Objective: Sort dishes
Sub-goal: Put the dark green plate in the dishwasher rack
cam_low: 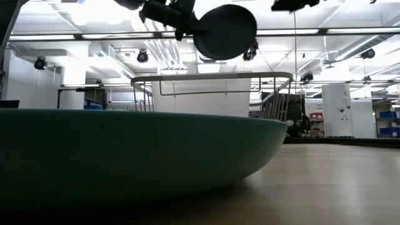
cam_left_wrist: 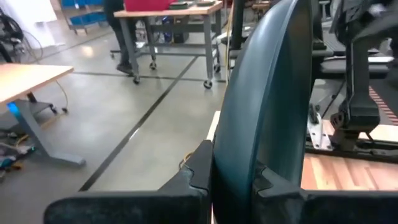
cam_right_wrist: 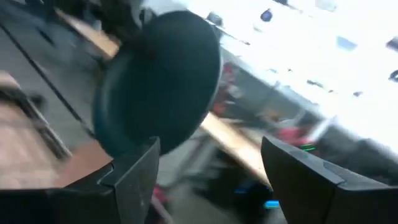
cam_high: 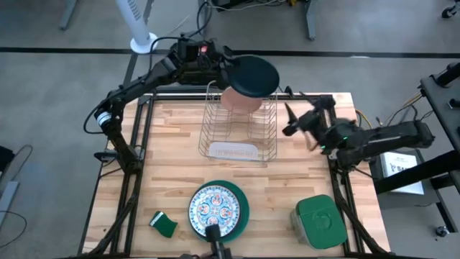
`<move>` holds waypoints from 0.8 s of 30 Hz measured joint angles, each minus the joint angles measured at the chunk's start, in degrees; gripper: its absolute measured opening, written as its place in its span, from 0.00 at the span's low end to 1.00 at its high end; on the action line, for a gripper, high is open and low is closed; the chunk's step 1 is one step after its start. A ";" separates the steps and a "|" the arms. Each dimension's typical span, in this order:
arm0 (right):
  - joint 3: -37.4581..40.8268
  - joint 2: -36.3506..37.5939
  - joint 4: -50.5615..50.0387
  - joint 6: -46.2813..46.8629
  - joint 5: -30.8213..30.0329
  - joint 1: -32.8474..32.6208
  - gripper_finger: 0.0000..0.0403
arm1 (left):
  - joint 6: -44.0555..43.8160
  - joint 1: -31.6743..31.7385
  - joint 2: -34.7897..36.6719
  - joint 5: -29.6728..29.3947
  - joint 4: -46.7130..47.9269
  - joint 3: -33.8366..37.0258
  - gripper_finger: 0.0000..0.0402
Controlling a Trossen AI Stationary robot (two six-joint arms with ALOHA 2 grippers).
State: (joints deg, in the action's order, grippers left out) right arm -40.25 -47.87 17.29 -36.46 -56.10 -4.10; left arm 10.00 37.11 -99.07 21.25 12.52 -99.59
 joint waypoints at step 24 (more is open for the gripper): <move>-24.59 -10.89 -33.63 31.59 60.50 30.54 0.60 | 5.62 -7.44 0.12 -4.18 -2.22 0.02 0.04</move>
State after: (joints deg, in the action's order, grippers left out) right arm -64.84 -58.76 -16.34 -4.86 4.40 26.44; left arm 15.62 29.67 -98.95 17.07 10.30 -99.57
